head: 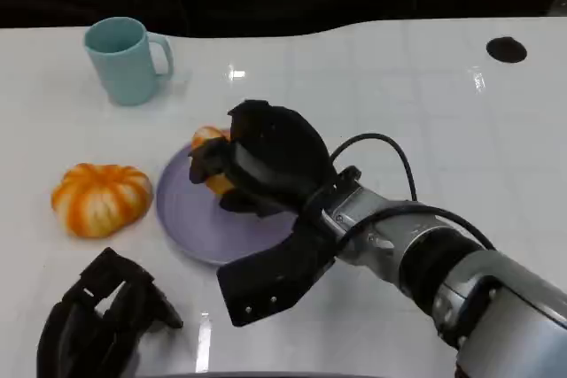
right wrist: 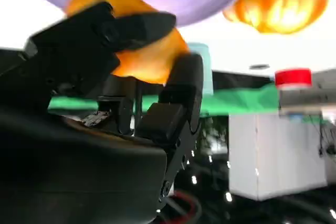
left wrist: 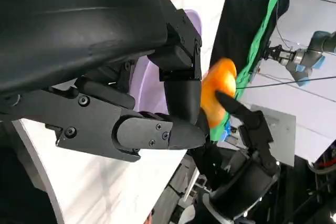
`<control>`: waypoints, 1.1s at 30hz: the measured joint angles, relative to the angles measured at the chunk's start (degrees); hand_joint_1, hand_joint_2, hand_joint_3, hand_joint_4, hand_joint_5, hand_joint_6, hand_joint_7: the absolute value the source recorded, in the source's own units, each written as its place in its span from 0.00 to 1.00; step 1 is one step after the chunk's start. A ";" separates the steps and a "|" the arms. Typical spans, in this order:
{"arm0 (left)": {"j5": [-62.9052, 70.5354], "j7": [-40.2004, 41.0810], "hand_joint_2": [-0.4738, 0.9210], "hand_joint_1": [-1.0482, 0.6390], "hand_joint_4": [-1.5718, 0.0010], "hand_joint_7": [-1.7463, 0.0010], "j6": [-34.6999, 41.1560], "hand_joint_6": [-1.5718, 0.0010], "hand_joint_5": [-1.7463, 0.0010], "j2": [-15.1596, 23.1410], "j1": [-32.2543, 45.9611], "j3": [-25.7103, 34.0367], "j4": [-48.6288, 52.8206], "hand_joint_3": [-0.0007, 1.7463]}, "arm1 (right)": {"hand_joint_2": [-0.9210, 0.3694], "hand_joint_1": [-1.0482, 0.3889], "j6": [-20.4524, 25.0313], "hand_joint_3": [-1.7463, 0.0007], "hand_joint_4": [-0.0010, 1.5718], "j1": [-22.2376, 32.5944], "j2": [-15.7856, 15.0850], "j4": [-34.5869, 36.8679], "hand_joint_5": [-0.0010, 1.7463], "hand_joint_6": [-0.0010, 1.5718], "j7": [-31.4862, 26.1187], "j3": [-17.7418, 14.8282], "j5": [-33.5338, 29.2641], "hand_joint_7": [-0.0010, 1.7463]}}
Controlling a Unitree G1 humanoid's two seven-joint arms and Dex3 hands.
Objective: Grasp the bread from the table and place it into the plate.
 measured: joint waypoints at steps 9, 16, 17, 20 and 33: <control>-0.01 0.00 1.00 0.28 0.61 0.15 0.05 0.67 0.00 -0.03 0.10 -0.02 -0.12 0.14 | 0.00 0.18 -1.68 0.77 0.21 -0.02 -1.80 -2.79 0.01 0.22 7.86 -1.07 2.14 0.00; -0.04 -0.03 1.00 0.28 0.61 0.16 0.05 0.66 0.00 -0.04 0.06 -0.02 -0.11 0.13 | 0.00 0.17 -4.24 0.76 0.23 0.27 -3.94 -5.74 0.01 0.23 7.79 -2.14 3.09 0.00; -0.05 -0.03 1.00 0.28 0.61 0.16 0.04 0.66 0.00 -0.06 0.06 0.00 -0.11 0.13 | 0.00 0.18 -5.01 0.75 0.23 0.54 -4.70 -6.68 0.01 0.23 7.80 -2.84 3.79 0.01; 0.00 -0.03 1.00 0.27 0.61 0.16 -0.24 0.66 0.00 -0.08 0.05 -0.01 -0.06 0.14 | 0.00 0.19 -7.93 0.74 0.25 1.92 -7.39 -10.18 0.02 0.25 7.91 -4.66 5.69 0.01; -0.03 -0.03 1.00 0.29 0.60 0.14 -1.22 0.67 0.00 -0.62 -0.56 -0.17 0.60 0.15 | 0.00 0.27 -22.83 0.77 0.22 15.92 -16.04 -19.14 0.01 0.21 26.61 -16.77 26.23 0.00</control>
